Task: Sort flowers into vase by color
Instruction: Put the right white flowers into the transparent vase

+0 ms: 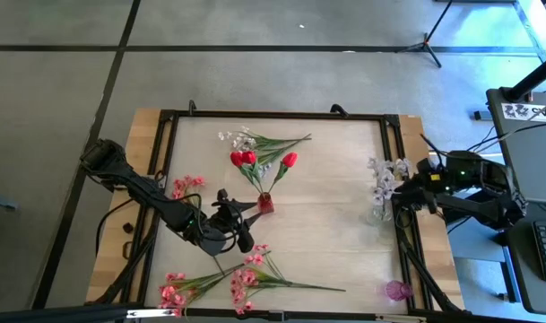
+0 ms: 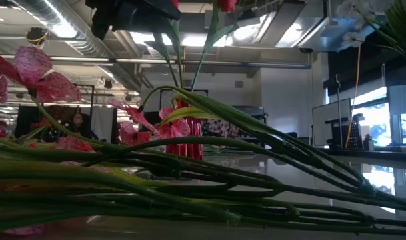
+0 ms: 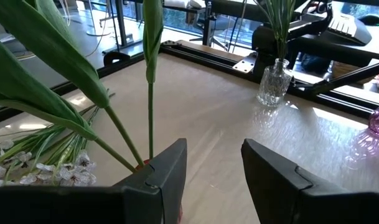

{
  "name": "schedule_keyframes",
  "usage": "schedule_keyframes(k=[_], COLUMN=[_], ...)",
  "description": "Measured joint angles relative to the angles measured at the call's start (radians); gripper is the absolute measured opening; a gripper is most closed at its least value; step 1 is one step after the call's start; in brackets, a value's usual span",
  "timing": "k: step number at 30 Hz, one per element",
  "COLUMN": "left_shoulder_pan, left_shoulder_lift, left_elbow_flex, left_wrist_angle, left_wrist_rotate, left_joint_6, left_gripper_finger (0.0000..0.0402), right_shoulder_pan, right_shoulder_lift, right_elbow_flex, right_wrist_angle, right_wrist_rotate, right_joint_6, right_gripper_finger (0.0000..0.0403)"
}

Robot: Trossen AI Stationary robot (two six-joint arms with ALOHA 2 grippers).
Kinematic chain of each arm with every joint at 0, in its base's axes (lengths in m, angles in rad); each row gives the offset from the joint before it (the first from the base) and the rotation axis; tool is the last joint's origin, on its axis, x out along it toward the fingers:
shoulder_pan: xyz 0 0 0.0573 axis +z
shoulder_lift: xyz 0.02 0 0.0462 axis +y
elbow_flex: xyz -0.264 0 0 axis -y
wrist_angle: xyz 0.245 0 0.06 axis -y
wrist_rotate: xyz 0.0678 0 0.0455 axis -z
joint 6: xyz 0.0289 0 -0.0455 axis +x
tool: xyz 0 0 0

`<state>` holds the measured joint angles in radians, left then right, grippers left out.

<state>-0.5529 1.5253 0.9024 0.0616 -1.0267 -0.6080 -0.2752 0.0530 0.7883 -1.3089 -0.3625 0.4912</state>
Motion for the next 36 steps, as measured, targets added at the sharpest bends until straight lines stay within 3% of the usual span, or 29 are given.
schedule_keyframes(k=[6, 12, 26, 31, 34, 36], left_shoulder_pan=[0.0, 0.0, -0.002, -0.002, -0.002, -0.002], left_shoulder_lift=[0.0, 0.0, 0.0, 0.0, 0.0, 0.0], left_elbow_flex=[0.0, 0.0, 0.0, 0.0, 0.0, 0.0], left_wrist_angle=[0.0, 0.0, 0.0, 0.0, 0.0, 0.0], left_wrist_rotate=[0.0, 0.0, 0.0, 0.0, 0.0, 0.0], left_joint_6=[0.0, 0.011, 0.069, 0.07, 0.07, 0.068], left_gripper_finger=[0.0151, 0.0151, 0.0151, 0.0151, 0.0151, 0.0151], right_shoulder_pan=[0.0, -0.054, -0.428, -0.534, -0.571, -0.587], right_shoulder_lift=[0.002, 0.002, 0.002, 0.002, 0.001, 0.001], right_elbow_flex=[0.042, -0.007, -0.017, 0.056, 0.118, 0.149], right_wrist_angle=[-0.079, -0.1, -0.229, -0.249, -0.15, -0.125], right_wrist_rotate=[-0.061, -0.107, -0.393, -0.307, -0.202, -0.209], right_joint_6=[0.108, 0.125, -0.182, -0.388, -0.423, -0.443], right_gripper_finger=[0.015, 0.015, 0.015, 0.015, 0.015, 0.015])
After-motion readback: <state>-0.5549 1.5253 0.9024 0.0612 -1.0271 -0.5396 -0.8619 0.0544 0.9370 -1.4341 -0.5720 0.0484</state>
